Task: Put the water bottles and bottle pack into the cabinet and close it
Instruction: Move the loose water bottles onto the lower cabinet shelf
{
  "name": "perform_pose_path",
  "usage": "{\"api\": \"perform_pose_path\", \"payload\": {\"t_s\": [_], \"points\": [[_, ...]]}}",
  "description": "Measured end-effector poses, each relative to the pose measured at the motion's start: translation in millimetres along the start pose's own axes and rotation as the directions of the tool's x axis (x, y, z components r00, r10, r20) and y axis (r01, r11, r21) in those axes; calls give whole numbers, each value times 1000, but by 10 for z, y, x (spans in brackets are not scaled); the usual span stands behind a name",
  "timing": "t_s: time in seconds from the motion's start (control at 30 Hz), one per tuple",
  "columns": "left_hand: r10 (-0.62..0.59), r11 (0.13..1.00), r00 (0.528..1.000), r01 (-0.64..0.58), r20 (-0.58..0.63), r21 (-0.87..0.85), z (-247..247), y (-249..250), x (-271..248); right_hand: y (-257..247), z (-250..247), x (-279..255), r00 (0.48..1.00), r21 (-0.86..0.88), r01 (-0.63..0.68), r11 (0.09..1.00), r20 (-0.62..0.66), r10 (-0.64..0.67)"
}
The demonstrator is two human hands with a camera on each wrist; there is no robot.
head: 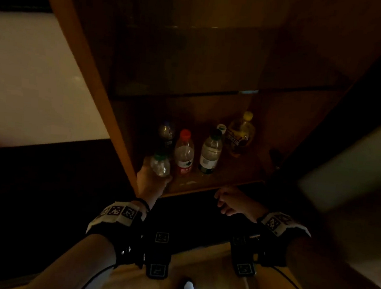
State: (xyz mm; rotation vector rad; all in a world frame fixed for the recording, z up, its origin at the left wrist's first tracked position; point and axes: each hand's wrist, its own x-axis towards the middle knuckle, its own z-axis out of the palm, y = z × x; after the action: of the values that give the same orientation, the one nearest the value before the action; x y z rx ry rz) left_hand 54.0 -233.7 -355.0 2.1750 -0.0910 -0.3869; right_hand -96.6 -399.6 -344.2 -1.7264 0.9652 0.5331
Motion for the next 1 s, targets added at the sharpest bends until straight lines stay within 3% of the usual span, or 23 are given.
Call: {"api": "perform_pose_path", "payload": {"t_s": [0.13, 0.23, 0.43, 0.63, 0.83, 1.0], "points": [[-114, 992, 990, 108, -79, -67, 83, 58, 208, 5, -135, 247, 1000, 21, -3, 1000, 8, 3], [-216, 970, 974, 207, -65, -126, 138, 140, 333, 26, -198, 367, 999, 31, -19, 999, 34, 18], [-275, 948, 959, 259, -66, -187, 228, 149, 483, 29, -262, 485, 997, 52, -53, 997, 67, 49], [-246, 940, 967, 223, -62, -257, 254, 72, 484, -15, -168, 478, 994, 56, -69, 996, 91, 64], [-248, 920, 963, 267, 104, -287, 208, 64, 498, 1, 39, 397, 994, 23, -89, 996, 66, 87], [-252, 905, 931, 323, 263, -278, 22, 69, 337, -14, 375, 200, 993, 17, -98, 995, 72, 96]]}}
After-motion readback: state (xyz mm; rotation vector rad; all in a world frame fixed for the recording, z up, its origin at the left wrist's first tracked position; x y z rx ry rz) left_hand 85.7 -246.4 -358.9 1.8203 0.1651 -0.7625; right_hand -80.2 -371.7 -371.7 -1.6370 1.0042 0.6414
